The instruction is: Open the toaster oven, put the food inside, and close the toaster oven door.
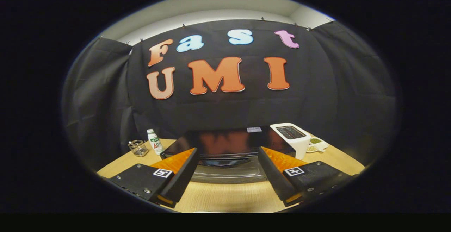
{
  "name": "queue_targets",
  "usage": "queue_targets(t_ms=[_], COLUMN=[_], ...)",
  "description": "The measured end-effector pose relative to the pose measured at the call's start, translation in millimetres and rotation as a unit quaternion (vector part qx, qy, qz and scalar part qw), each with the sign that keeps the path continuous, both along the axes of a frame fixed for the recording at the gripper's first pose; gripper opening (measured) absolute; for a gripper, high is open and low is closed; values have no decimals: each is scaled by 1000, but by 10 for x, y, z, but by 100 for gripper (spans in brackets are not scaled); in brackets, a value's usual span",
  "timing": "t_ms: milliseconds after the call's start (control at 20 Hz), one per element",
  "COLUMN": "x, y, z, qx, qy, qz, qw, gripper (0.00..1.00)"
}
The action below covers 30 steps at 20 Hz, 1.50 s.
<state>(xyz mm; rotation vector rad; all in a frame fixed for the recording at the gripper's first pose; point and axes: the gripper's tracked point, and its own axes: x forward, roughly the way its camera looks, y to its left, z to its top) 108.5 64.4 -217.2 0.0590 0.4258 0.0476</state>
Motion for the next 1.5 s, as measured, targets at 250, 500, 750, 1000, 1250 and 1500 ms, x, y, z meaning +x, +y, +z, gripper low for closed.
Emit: queue_targets(t_ms=[250, 500, 750, 1000, 1250, 1500], x=[161, 354, 317, 291, 150, -112], y=[108, 149, 176, 191, 193, 194], z=[-358, -510, -529, -531, -517, -525], qx=[-8, -21, -36, -32, -34, -32], qy=[27, 28, 10, -22, -18, -18], qz=[-3, -12, -23, -21, -20, -13], qw=[1000, 999, 999, 999, 999, 999], gripper=[100, 99, 98, 94, 93, 93])
